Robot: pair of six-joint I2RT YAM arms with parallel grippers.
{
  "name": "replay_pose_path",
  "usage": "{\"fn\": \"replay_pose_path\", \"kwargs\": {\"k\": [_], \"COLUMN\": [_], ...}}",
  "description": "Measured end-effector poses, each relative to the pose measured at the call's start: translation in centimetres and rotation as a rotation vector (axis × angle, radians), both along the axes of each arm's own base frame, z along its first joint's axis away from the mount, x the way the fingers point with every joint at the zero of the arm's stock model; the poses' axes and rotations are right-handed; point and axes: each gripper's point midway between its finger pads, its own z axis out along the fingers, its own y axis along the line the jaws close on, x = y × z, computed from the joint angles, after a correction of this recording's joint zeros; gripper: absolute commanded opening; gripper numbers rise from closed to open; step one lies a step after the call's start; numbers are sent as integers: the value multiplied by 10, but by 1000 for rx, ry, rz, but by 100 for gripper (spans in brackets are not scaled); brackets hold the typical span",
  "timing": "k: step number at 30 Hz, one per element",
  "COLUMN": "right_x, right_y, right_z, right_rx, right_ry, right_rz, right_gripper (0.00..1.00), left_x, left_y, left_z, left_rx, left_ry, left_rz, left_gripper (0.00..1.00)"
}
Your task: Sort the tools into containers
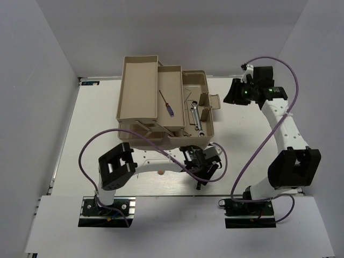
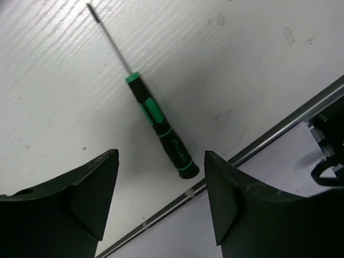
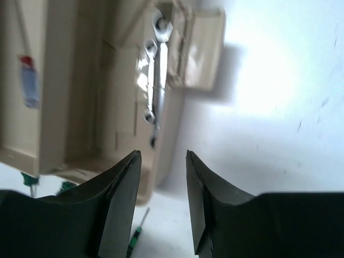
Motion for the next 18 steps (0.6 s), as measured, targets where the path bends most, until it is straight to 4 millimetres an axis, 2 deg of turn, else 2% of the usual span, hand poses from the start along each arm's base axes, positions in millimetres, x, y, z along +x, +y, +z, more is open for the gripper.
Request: {"fn": "replay_pose_path", "kwargs": {"k": [3, 6, 9, 12, 13, 15, 16, 18], "right_x": [-18, -32, -38, -43, -44, -47, -49, -51], "right_y": [-11, -17, -24, -27, -28, -30, -31, -35], "right_z": [-30, -47, -47, -40, -38, -36, -36, -38], "right_rx": [-11, -8, 3, 18, 23, 35, 39, 45], "right_ry": [77, 126, 125, 106, 99, 97, 98, 103], "right_rz": [-17, -26, -37, -45, -47, -51, -54, -62], "right_gripper": [45, 44, 44, 44, 44, 44, 44, 44], "left_x": [-2, -5, -6, -4, -4, -4, -4, -5], "left_y": [-8, -9, -2, -3, -3, -2, -1, -1], "left_z": [-10, -23, -36, -36, -36, -36, -37, -37], "left_rx": [33, 69, 126, 144, 146, 149, 151, 148], "left_ry": [1, 8, 7, -1, -3, 0, 1, 3], "left_rz": [4, 10, 19, 39, 43, 54, 57, 60], "left_gripper": [71, 66, 60, 52, 42, 29, 16, 7]}}
